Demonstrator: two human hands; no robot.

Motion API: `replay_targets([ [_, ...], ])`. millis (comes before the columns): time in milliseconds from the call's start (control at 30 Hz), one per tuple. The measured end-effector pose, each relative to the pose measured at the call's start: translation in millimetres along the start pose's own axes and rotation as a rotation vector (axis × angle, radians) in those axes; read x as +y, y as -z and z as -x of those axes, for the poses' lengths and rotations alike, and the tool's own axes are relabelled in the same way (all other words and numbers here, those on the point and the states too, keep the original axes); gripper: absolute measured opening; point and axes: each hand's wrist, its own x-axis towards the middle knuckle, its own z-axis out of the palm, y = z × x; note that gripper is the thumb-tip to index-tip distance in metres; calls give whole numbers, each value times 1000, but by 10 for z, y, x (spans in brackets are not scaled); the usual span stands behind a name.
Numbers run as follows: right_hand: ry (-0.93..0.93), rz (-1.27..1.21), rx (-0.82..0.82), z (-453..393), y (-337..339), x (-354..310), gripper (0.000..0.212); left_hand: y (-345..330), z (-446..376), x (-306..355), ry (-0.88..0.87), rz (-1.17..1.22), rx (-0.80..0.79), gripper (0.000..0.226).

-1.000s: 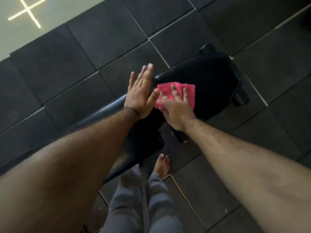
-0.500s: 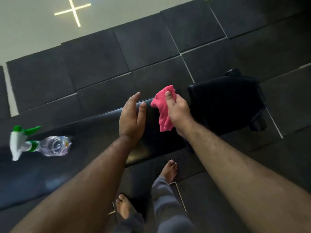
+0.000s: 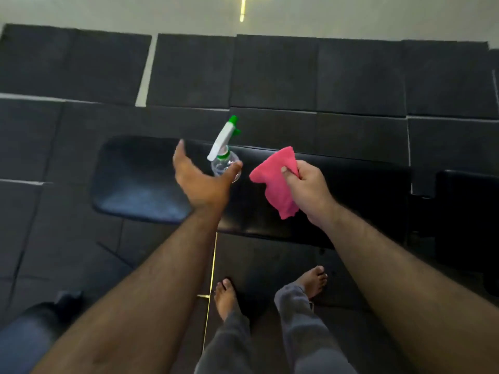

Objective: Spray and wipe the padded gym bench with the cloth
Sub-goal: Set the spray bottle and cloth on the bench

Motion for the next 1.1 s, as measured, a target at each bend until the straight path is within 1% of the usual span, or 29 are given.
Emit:
replay_targets([
  [33,18,39,8,21,-86,-5,13,-1,-127,13,-25,-17,-119,117],
  [67,29,67,12,48,-171,-22,14,-9,-253,21,-43,-37,-223,103],
  [100,36,82,12,76,-257,-35,16,9,-346,19,-69,-75,-293,81],
  [133,39,94,5,111,-345,-51,19,48,-409,-2,-94,-111,-321,61],
  [167,41,108,-6,141,-441,-63,21,111,-441,-43,-125,-124,-318,51],
  [200,41,126,-22,179,-546,-83,22,196,-441,-84,-152,-119,-307,46],
  [267,38,166,-76,252,-806,-108,21,458,-399,-199,-207,-35,-260,32],
  [300,39,189,-116,296,-966,-123,19,636,-370,-283,-231,6,-224,27],
  [367,55,245,-192,399,-1341,-162,16,1100,-309,-478,-234,49,-114,37],
  [400,67,268,-226,461,-1549,-176,15,1354,-294,-598,-199,64,-45,41],
  [467,86,312,-295,604,-2017,-198,14,1886,-245,-917,-88,83,88,36],
  [533,77,321,-370,790,-2552,-206,14,2459,-140,-1263,14,103,182,31],
  [600,80,313,-445,1009,-3113,-200,14,3028,43,-1594,82,111,275,27],
  [667,104,338,-522,1239,-3676,-161,16,3548,260,-1915,153,111,380,31],
  [800,201,394,-677,1761,-4733,-55,20,4429,790,-2528,321,100,581,30],
  [900,381,412,-727,2232,-5438,-39,37,4956,1210,-2871,376,70,760,32],
  [1000,680,471,-800,2656,-6029,57,49,5302,1578,-3190,366,69,906,29],
  [1067,934,640,-912,2816,-6375,309,51,5425,1765,-3394,378,70,994,30],
  [1100,1026,777,-1008,2886,-6512,479,55,5468,1856,-3507,388,73,1034,31],
])
